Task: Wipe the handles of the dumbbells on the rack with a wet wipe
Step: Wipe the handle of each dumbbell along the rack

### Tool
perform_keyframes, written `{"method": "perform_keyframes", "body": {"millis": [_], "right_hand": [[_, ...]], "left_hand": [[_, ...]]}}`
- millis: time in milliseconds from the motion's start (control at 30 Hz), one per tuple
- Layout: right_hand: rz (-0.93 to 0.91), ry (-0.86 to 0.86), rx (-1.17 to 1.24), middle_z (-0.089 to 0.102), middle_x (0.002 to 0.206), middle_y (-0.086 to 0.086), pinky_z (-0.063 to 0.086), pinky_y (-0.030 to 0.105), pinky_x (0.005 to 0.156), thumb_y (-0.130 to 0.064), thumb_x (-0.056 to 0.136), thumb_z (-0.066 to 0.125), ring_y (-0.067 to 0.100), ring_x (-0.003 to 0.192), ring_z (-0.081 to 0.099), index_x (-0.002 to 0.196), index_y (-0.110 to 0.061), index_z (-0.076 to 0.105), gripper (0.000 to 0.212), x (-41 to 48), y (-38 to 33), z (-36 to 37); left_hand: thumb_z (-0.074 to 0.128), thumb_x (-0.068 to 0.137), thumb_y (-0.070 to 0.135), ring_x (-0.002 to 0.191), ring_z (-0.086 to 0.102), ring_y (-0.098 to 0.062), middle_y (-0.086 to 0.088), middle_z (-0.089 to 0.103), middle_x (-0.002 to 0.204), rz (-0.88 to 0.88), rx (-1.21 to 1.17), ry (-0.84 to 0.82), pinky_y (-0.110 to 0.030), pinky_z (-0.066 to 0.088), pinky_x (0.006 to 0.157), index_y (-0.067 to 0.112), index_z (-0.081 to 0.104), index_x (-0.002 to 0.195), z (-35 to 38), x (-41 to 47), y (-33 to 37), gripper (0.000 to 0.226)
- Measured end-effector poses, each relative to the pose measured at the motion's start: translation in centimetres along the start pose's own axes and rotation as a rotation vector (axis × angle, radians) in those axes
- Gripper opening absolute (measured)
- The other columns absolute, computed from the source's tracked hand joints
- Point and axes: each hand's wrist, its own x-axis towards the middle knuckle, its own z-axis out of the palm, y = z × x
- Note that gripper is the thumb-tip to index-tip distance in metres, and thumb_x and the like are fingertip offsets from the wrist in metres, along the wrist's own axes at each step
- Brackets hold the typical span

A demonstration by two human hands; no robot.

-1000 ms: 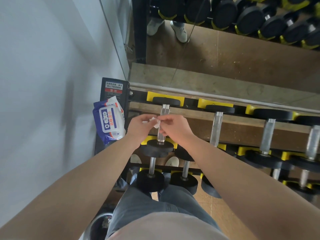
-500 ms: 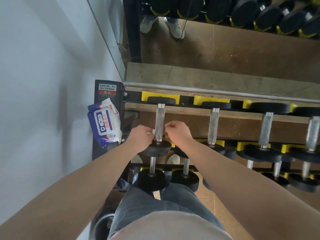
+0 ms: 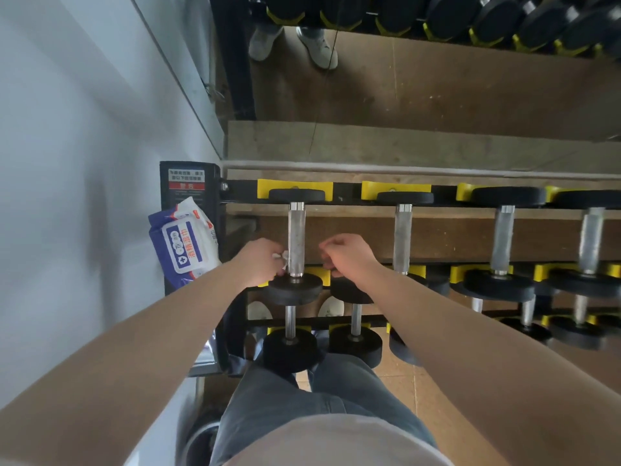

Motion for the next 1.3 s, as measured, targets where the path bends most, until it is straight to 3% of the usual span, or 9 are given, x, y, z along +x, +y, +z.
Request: {"method": "perform_keyframes", "body": {"millis": [100,200,333,633,800,867,967,1100,1300], "right_hand": [[0.038,-0.03,-0.014,0.071,0.105,0.003,0.062,0.036,0.085,-0.018,0.103,0.053,0.021,0.097,0.071,0.11,-0.023,0.068,0.017,0.1,0.5,0.0],[0.049,-0.035,-0.003,0.07,0.106,0.003,0.062,0.036,0.086,-0.019,0.103,0.053,0.021,0.098,0.071,0.111,-0.023,0.067,0.017,0.3,0.6,0.1],[0.057,-0.032,0.04,0.071,0.102,0.005,0.061,0.034,0.084,-0.017,0.103,0.055,0.023,0.099,0.071,0.104,-0.024,0.067,0.014,0.5,0.1,-0.1],[0.072,-0.075,0.033,0.071,0.106,0.003,0.06,0.033,0.084,-0.02,0.103,0.054,0.021,0.101,0.07,0.11,-0.023,0.066,0.014,0.5,0.5,-0.5],[0.081,-0.084,0.059,0.071,0.106,0.003,0.06,0.03,0.079,-0.02,0.104,0.054,0.021,0.1,0.071,0.108,-0.024,0.066,0.014,0.5,0.5,-0.8],[0.079,-0.086,0.065,0.07,0.105,0.002,0.059,0.028,0.076,-0.019,0.104,0.053,0.02,0.099,0.071,0.109,-0.024,0.065,0.014,0.5,0.4,-0.9],[0.078,-0.088,0.073,0.07,0.105,0.003,0.058,0.027,0.075,-0.019,0.104,0.053,0.018,0.097,0.071,0.112,-0.023,0.065,0.014,0.4,0.2,-0.8],[0.078,-0.092,0.057,0.071,0.107,0.005,0.059,0.031,0.081,-0.018,0.103,0.054,0.023,0.105,0.07,0.11,-0.024,0.064,0.013,0.3,0.3,-0.5],[0.05,-0.093,0.057,0.071,0.11,0.009,0.059,0.033,0.083,-0.02,0.103,0.056,0.02,0.094,0.07,0.109,-0.022,0.066,0.012,0.1,-0.1,-0.6]], "left_hand": [[0.058,0.098,0.005,0.081,0.075,-0.02,-0.014,0.076,0.098,-0.008,-0.102,0.0,-0.034,0.064,0.078,0.007,0.069,0.11,-0.7,0.6,0.0,0.017],[0.052,0.101,0.0,0.081,0.072,-0.017,-0.008,0.07,0.092,-0.041,-0.434,0.074,-0.03,0.06,0.076,0.012,0.063,0.116,-1.3,1.1,1.5,0.022],[0.049,0.097,-0.002,0.078,0.057,-0.018,-0.005,0.064,0.081,0.049,-0.48,0.21,-0.027,0.043,0.072,0.013,0.068,0.098,-1.7,2.0,2.9,0.024],[0.062,0.1,0.016,0.066,0.054,-0.016,-0.005,0.065,0.077,0.025,-0.023,-0.101,-0.023,0.044,0.059,0.021,0.072,0.096,-2.5,1.7,1.0,0.012],[0.052,0.103,0.002,0.057,0.04,-0.015,-0.009,0.052,0.077,-0.054,-0.701,0.041,-0.022,0.034,0.05,0.009,0.06,0.12,-3.2,3.5,1.7,0.02],[0.049,0.104,0.001,0.058,0.039,-0.015,-0.01,0.048,0.076,-0.046,-0.758,0.108,-0.021,0.035,0.049,0.001,0.059,0.125,-3.1,4.0,2.0,0.024],[0.053,0.102,0.004,0.067,0.052,-0.019,-0.008,0.059,0.081,0.0,-0.363,0.062,-0.024,0.044,0.059,0.012,0.065,0.129,-2.3,2.9,1.8,0.03],[0.059,0.099,0.014,0.082,0.062,-0.027,-0.008,0.067,0.083,0.067,0.146,-0.086,-0.026,0.045,0.061,0.01,0.075,0.094,-1.5,1.6,1.0,0.017],[0.056,0.099,0.011,0.066,0.048,-0.017,-0.007,0.058,0.087,-0.047,-0.693,0.227,-0.026,0.041,0.056,0.01,0.065,0.126,-2.7,2.2,1.7,0.028]]}}
